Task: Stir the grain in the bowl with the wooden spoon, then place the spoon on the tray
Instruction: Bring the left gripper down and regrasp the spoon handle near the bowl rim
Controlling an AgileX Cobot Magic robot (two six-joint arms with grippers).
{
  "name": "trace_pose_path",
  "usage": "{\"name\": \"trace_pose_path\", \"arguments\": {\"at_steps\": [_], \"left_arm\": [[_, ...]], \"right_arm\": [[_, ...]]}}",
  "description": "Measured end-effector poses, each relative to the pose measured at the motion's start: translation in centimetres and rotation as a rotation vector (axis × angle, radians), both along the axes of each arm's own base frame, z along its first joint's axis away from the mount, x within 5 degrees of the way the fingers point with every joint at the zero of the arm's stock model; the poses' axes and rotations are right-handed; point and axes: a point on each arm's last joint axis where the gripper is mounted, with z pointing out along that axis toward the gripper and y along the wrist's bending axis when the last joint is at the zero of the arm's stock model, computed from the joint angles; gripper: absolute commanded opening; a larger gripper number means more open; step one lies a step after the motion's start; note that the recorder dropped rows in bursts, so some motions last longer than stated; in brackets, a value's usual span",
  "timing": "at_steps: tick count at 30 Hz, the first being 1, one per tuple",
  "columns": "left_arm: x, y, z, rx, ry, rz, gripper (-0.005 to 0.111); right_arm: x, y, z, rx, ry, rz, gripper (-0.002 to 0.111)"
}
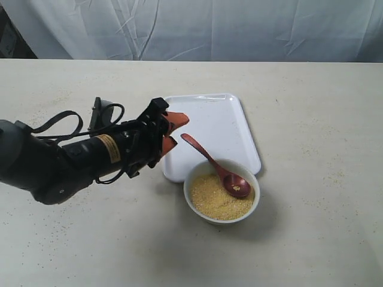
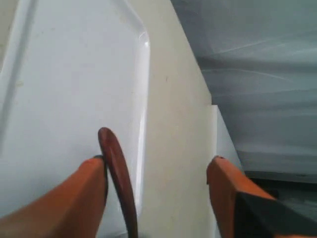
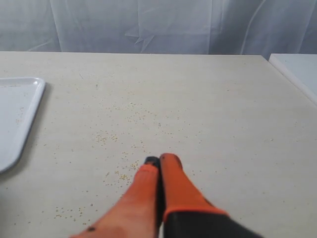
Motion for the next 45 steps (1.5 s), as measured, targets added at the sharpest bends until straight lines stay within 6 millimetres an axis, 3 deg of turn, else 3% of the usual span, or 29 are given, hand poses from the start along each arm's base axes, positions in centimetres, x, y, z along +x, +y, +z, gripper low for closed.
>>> {"name": "trace_pose_path", "arguments": {"at_steps": [10, 35, 45], "left_arm": [[1.9, -1.8, -1.2, -0.004, 0.053, -0.046, 0.058], [3.3, -2.7, -1.4, 0.164, 0.090, -0.098, 0.058], [3.3, -3.2, -2.8, 0.082, 0.114, -0.120, 0.057]], "right_arm": [[0.0, 0.0, 0.0, 0.000, 0.000, 0.000, 0.000], [0.0, 0.0, 0.0, 0.000, 0.000, 0.000, 0.000], [0.0, 0.0, 0.0, 0.000, 0.000, 0.000, 0.000]]}}
